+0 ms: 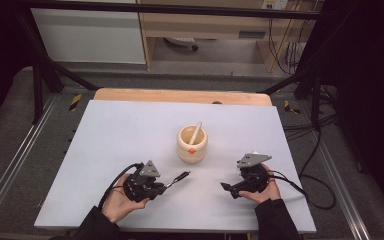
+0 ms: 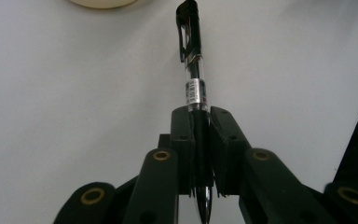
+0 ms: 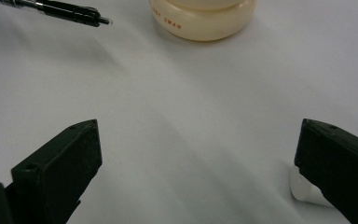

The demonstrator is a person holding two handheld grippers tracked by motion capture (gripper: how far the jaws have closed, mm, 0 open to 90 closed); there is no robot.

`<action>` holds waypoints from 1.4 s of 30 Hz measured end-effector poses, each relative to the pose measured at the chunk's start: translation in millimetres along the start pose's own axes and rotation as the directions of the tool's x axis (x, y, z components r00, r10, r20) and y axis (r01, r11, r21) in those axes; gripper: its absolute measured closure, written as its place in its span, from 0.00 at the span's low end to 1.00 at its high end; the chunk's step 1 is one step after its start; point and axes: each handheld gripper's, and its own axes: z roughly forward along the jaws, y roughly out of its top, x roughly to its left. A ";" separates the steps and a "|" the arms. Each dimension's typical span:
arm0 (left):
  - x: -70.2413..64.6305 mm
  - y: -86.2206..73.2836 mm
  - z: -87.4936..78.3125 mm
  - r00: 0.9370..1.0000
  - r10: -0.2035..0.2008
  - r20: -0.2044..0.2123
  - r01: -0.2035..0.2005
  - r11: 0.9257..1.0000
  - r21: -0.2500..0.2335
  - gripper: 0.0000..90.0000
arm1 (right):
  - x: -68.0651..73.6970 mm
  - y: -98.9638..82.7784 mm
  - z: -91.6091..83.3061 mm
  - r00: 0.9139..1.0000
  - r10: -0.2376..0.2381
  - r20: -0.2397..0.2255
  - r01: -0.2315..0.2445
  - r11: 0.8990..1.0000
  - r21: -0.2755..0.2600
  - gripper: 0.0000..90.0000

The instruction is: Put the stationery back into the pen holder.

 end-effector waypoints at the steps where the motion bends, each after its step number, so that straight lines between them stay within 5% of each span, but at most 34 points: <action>1: 0.3 1.5 -0.4 1.000 0.004 -0.001 -0.004 1.000 0.002 0.89 | 1.9 1.6 1.1 1.000 -0.010 0.000 0.010 1.000 0.003 0.01; 11: 4.5 17.0 -6.5 0.999 0.045 0.001 -0.045 0.999 0.008 0.89 | 19.9 17.2 14.4 0.991 -0.133 0.016 0.132 0.991 0.024 0.02; 26: 7.1 33.3 1.3 0.996 0.089 0.030 -0.090 0.995 0.035 0.89 | 36.4 32.4 20.4 0.956 -0.289 0.040 0.287 0.956 0.053 0.02; 31: 6.4 36.4 1.4 0.995 0.099 0.035 -0.100 0.994 0.043 0.89 | 43.0 36.3 22.2 0.938 -0.344 0.034 0.342 0.938 0.062 0.02; 42: 3.2 48.2 2.6 0.993 0.113 0.044 -0.116 0.991 0.060 0.89 | 55.7 45.8 23.8 0.883 -0.467 0.035 0.463 0.882 0.085 0.03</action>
